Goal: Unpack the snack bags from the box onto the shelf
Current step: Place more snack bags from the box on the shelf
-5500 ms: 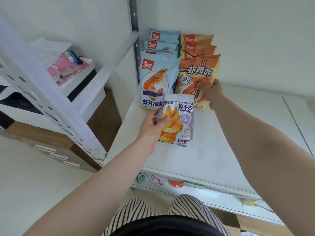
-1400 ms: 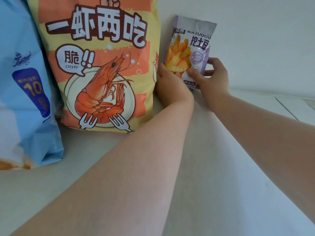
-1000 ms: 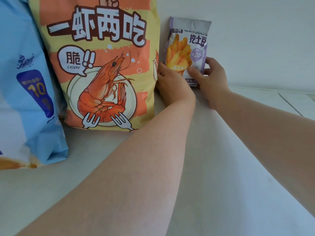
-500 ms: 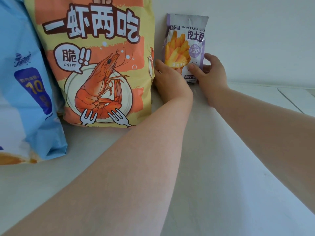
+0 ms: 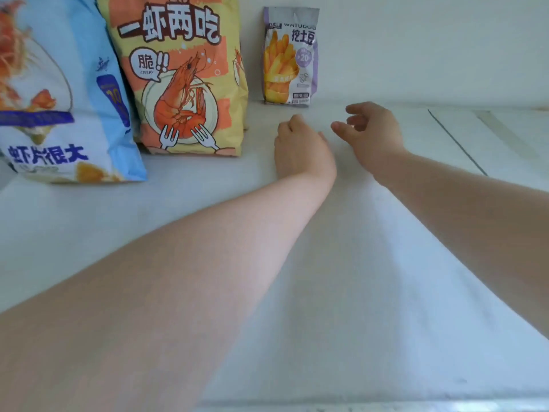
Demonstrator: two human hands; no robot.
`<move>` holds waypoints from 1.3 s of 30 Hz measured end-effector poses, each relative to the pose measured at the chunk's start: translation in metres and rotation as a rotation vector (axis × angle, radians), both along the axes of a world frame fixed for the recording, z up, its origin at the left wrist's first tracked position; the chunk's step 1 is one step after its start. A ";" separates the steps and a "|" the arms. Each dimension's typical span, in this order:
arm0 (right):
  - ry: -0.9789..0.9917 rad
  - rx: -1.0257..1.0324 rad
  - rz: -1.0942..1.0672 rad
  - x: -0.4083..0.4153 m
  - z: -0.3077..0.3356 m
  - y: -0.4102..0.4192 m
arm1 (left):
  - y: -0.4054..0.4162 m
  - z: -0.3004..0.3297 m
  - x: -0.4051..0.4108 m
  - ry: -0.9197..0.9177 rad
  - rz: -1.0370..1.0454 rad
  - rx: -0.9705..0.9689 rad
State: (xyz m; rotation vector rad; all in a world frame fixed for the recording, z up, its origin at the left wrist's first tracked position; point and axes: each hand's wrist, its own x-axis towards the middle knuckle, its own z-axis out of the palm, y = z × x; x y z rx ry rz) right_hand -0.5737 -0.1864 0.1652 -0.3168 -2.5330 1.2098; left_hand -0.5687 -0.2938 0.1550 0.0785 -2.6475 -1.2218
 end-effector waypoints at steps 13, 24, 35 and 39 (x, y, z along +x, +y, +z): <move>-0.027 0.203 0.059 0.208 0.022 0.020 | -0.004 0.021 0.201 0.091 -0.342 -0.139; -0.313 0.234 -0.097 0.536 0.010 -0.036 | -0.094 0.013 0.467 0.059 -0.652 -0.220; -0.627 0.145 -0.270 0.753 -0.014 -0.073 | -0.117 0.001 0.654 -0.323 -0.973 -0.451; -0.685 0.140 -0.305 0.803 -0.017 -0.043 | -0.087 0.000 0.677 -0.344 -1.059 -0.530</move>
